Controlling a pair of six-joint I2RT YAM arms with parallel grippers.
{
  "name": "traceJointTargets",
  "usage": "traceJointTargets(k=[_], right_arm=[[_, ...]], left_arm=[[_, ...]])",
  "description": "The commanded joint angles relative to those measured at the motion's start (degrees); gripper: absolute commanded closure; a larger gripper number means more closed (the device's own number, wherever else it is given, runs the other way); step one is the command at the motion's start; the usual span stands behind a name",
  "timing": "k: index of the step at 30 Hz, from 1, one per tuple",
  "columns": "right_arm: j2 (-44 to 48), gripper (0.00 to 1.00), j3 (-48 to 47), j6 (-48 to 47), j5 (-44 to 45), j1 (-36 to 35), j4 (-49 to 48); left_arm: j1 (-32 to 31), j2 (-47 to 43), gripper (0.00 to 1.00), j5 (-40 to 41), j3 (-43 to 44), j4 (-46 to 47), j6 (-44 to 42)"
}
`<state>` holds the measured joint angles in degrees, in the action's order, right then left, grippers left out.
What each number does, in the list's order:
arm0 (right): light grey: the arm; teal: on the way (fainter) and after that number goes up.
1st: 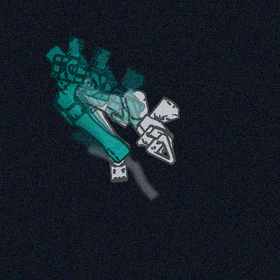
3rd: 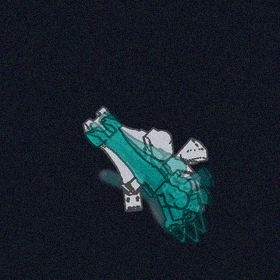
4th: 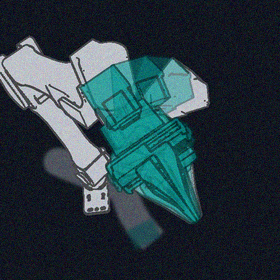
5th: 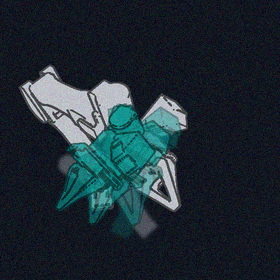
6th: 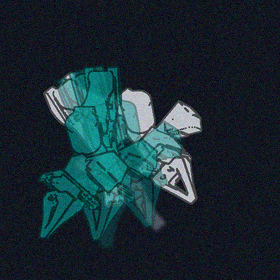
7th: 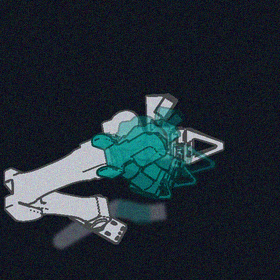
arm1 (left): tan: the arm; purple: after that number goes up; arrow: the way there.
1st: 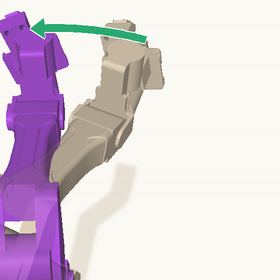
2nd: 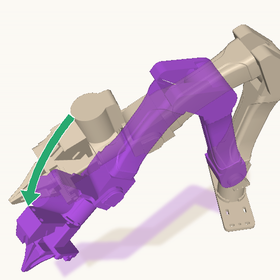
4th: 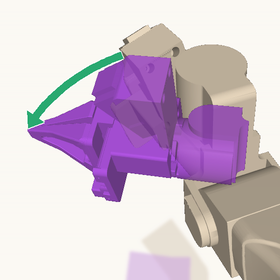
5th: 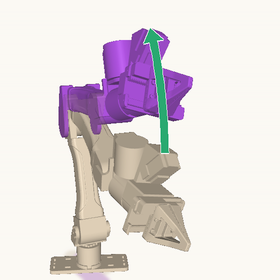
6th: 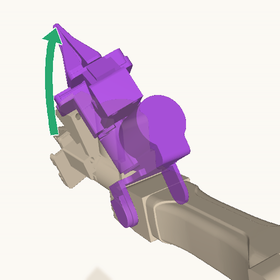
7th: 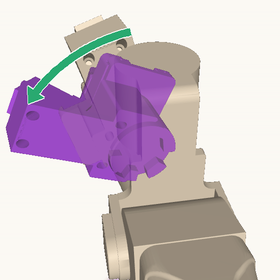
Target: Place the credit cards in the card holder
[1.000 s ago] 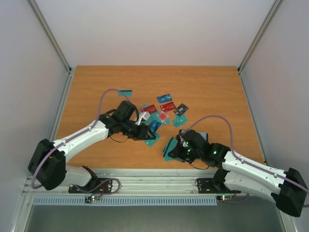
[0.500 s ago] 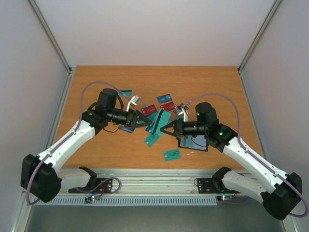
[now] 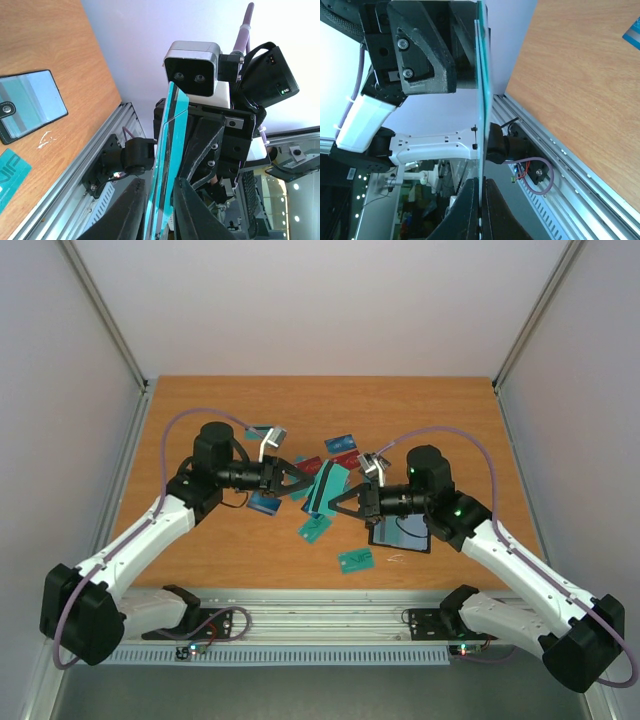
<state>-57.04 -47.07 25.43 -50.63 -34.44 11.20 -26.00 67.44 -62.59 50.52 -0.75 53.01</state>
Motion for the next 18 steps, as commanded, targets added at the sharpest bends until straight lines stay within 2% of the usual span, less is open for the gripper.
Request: traceJointTargets(k=[1, 11, 18], right_arm=[[0.68, 0.99, -2.05, -0.08, -0.7, 0.25, -0.8], [-0.36, 0.99, -2.71, 0.14, -0.69, 0.25, -1.59], [-2.2, 0.99, -3.63, -0.02, -0.65, 0.3, -2.04]], left_arm=[[0.25, -1.52, 0.83, -0.52, -0.75, 5.82, 2.42], [0.25, -1.13, 0.99, -3.6, -2.13, 11.53, 5.69], [0.25, -1.25, 1.0, -2.99, -2.18, 12.32, 6.79]])
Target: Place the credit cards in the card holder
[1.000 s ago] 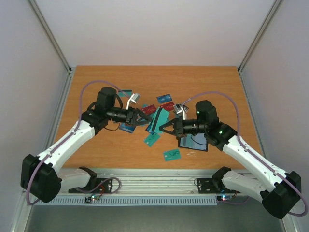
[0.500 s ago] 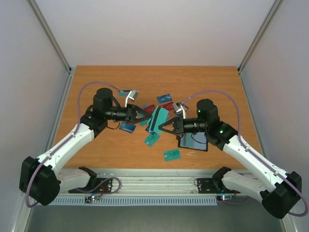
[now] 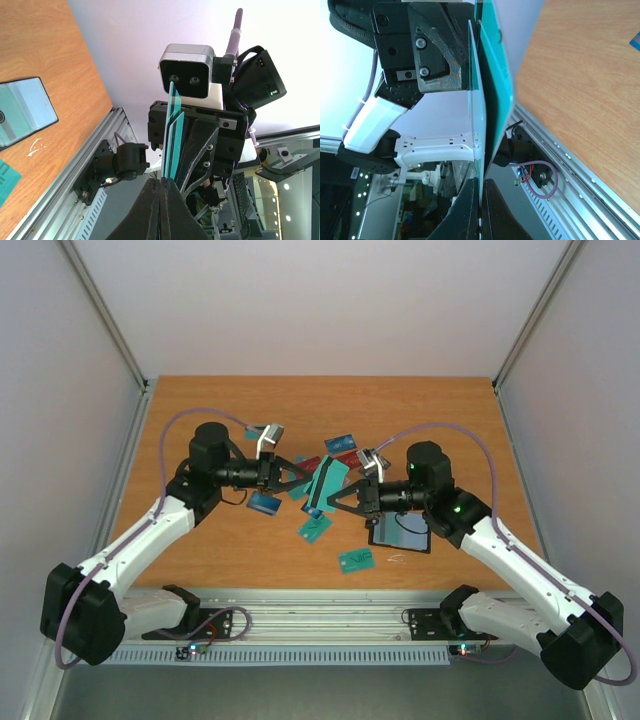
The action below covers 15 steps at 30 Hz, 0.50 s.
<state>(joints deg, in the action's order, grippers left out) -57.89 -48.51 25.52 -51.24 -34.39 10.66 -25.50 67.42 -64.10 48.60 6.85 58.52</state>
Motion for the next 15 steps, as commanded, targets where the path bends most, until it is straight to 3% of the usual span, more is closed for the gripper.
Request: traceJointTargets(k=[1, 5, 11, 15], right_arm=[[-1.55, 0.99, -2.27, -0.19, -0.08, 0.29, -1.51], [-2.04, 0.96, -2.48, -0.48, -0.29, 0.82, -1.05], [-1.81, 0.92, -2.03, -0.84, -1.0, 1.79, 0.34], [-2.04, 0.9, -0.93, -0.38, -1.38, 1.96, 0.01]], left_arm=[[-0.26, -1.23, 1.0, -0.91, -0.19, 4.09, 1.32], [-0.11, -1.04, 1.0, -0.05, 0.26, 3.08, 1.67], [1.7, -1.82, 1.0, 6.53, 3.8, -11.26, -4.81], [3.34, -2.3, 1.0, 10.42, 5.12, -14.64, -6.89]])
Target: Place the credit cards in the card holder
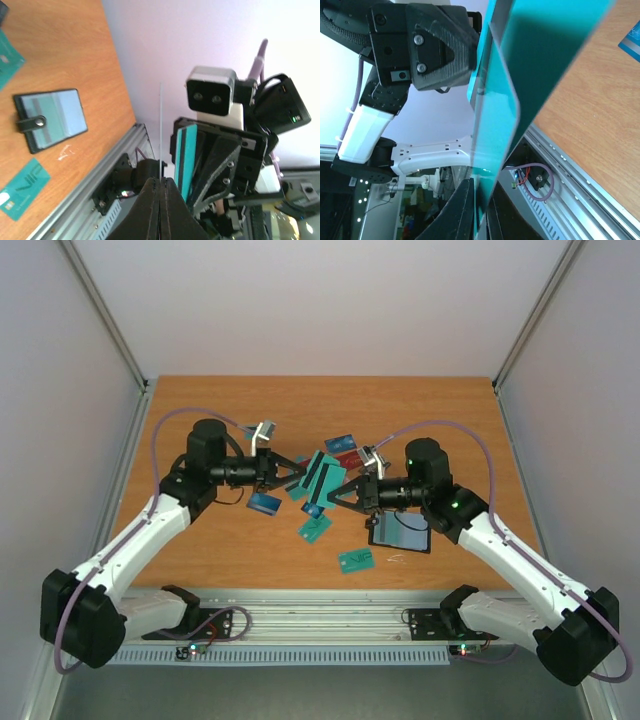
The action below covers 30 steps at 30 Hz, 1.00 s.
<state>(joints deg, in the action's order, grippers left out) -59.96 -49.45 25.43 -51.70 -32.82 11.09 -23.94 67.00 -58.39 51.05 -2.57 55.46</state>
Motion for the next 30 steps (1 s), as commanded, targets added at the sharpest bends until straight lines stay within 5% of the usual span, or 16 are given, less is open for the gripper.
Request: traceJointTargets(k=[1, 11, 20, 24, 30], right_arm=[[-0.03, 0.9, 0.31, -0.04, -1.02, 0.4, -0.79], [-2.4, 0.99, 0.49, -2.23, 2.38, 0.55, 2.54], [-3.88, 0.99, -1.55, -10.06, 11.73, 6.32, 21.39], [-2.42, 0.99, -0.47, -12.13, 9.57, 10.95, 23.61], [0.08, 0.99, 0.45, -13.33, -0.53, 16.14, 19.95]], left_arm=[[1.94, -1.83, 1.0, 5.3, 3.06, -5.63, -3.99], [1.97, 1.23, 0.99, 16.53, 6.72, -18.45, -12.18], [1.99, 5.42, 0.44, 27.32, 6.27, -29.38, -23.2], [1.97, 5.68, 0.26, 22.25, 5.15, -25.78, -23.57], [1.97, 7.49, 0.26, 5.51, 4.84, -11.22, -19.12]])
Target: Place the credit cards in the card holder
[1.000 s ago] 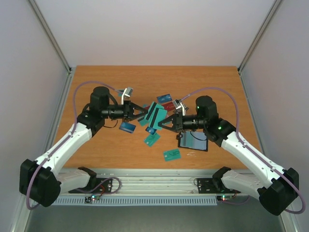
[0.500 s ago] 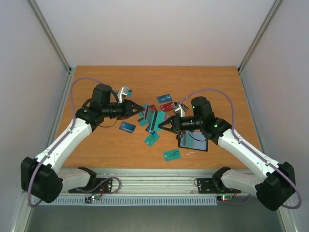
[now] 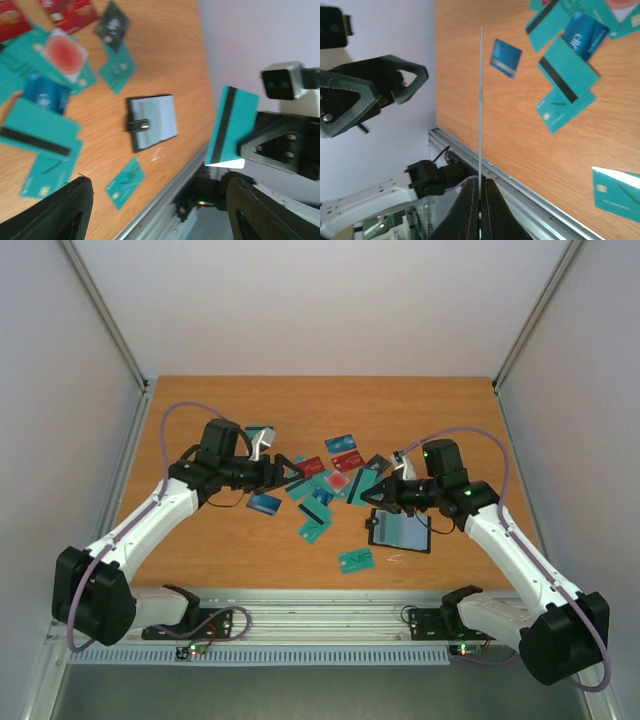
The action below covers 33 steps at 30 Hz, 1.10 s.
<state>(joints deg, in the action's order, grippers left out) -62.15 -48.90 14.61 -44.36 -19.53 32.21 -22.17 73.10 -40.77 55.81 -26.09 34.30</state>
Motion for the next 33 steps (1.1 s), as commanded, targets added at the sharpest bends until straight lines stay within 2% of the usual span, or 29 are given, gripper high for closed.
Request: traceJointTargets(k=[1, 5, 10, 16, 19, 25, 33], right_arm=[[2.62, 0.99, 0.25, -1.93, -10.35, 3.96, -3.05], [3.14, 0.99, 1.08, 2.59, -20.45, 7.42, -12.92], [1.83, 0.99, -1.51, 3.77, -26.17, 8.15, -16.49], [0.73, 0.99, -1.81, 8.25, -30.56, 8.19, -23.3], [0.54, 0.99, -1.84, 9.12, -31.57, 8.19, -24.52], [0.69, 0.99, -2.36, 7.69, -31.81, 8.28, -22.41], [0.53, 0.99, -3.12, 6.48, -32.52, 8.28, -21.0]], left_arm=[[0.12, 1.94, 0.27, -14.67, 0.37, 14.94, 3.86], [-0.25, 4.08, 0.32, -22.61, 1.51, 27.51, 11.83], [-2.09, 8.28, 0.36, -27.33, 3.03, 42.02, 22.81], [-5.23, 14.03, 0.52, -29.27, 4.97, 58.01, 34.48], [-6.99, 15.85, 0.61, -29.62, 6.06, 59.14, 36.08], [-9.04, 16.87, 0.68, -29.76, 6.59, 60.91, 37.06], [-10.92, 17.25, 0.91, -29.38, 7.38, 55.89, 34.21]])
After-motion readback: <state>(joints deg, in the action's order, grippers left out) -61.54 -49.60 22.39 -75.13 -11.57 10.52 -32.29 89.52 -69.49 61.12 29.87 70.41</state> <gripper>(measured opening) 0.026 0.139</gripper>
